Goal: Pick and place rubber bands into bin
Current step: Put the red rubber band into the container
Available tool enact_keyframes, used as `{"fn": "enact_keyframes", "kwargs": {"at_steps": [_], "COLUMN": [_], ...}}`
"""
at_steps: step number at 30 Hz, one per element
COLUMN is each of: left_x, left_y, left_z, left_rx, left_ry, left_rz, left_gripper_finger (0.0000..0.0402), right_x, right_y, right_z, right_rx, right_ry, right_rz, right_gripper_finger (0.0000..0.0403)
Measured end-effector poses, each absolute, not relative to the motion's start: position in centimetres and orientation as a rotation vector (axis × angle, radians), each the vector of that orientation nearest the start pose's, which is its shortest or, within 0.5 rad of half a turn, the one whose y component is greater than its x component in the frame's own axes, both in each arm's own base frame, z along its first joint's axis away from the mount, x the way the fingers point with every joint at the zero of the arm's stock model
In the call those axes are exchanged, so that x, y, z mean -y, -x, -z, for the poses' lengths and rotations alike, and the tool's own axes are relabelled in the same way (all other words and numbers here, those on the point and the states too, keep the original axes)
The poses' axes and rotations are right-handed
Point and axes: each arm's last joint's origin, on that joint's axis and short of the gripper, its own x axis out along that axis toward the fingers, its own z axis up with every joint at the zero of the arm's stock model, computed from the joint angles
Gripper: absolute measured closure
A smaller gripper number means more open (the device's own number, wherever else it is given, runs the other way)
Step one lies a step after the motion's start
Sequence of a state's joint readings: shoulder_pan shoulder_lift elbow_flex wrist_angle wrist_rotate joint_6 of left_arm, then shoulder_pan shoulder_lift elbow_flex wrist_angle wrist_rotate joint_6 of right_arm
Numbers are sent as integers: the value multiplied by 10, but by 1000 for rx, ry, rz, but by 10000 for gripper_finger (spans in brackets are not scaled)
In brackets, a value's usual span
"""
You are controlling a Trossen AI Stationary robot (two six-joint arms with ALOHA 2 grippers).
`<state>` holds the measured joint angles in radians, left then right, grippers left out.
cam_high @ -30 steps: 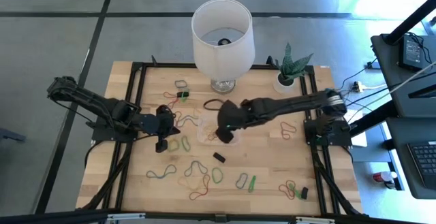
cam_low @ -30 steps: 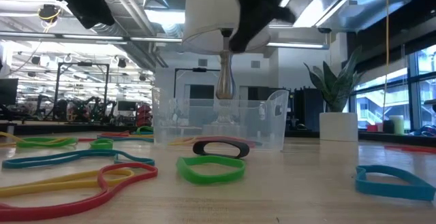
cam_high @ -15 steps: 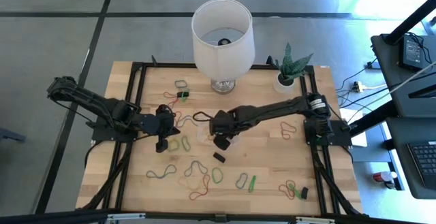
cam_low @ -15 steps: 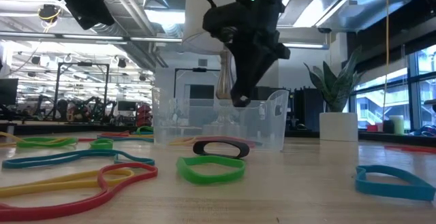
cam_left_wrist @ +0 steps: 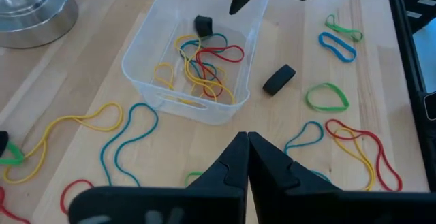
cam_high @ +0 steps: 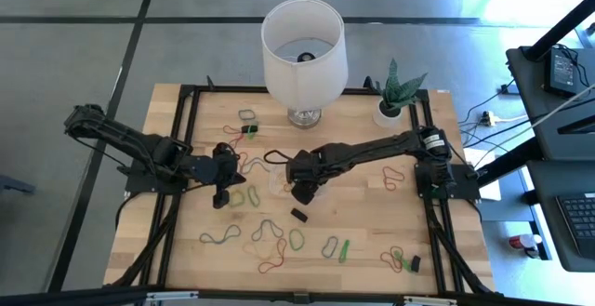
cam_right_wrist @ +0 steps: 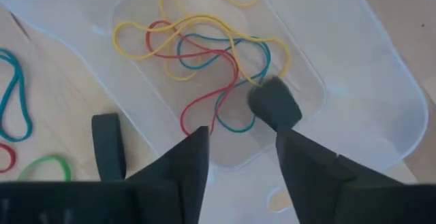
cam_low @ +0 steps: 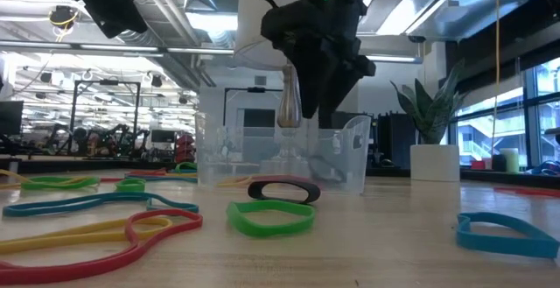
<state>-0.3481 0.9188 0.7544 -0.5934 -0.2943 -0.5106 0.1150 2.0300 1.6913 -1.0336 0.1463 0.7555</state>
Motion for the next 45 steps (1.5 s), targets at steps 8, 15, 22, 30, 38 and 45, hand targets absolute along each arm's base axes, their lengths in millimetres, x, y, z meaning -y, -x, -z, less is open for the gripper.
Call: {"fn": "enact_keyframes", "kwargs": {"at_steps": [8, 15, 22, 30, 38, 45], "left_x": [54, 54, 54, 54, 52, 29], "left_y": [-173, -173, -172, -174, -184, -194], "left_z": [-267, -267, -266, -266, -268, -267], "left_rx": [-709, -710, -715, -717, -709, -690], "left_ry": [249, 249, 244, 209, 306, 531], "left_rz": [-132, -132, -134, -121, -232, -405], "left_gripper_finger": [400, 399, 398, 399, 399, 399], "right_x": [-43, -57, -76, -107, -105, -94], "right_y": [-405, -388, -340, -264, -207, -179], "right_z": [-221, -256, -306, -292, -235, -204], "right_rx": [-1266, -1199, -1071, -950, -914, -882], "right_ry": [-457, -428, -401, -479, -646, -634], "right_rz": [530, 491, 460, 439, 446, 329], "right_gripper_finger": [224, 283, 373, 388, 395, 396]}}
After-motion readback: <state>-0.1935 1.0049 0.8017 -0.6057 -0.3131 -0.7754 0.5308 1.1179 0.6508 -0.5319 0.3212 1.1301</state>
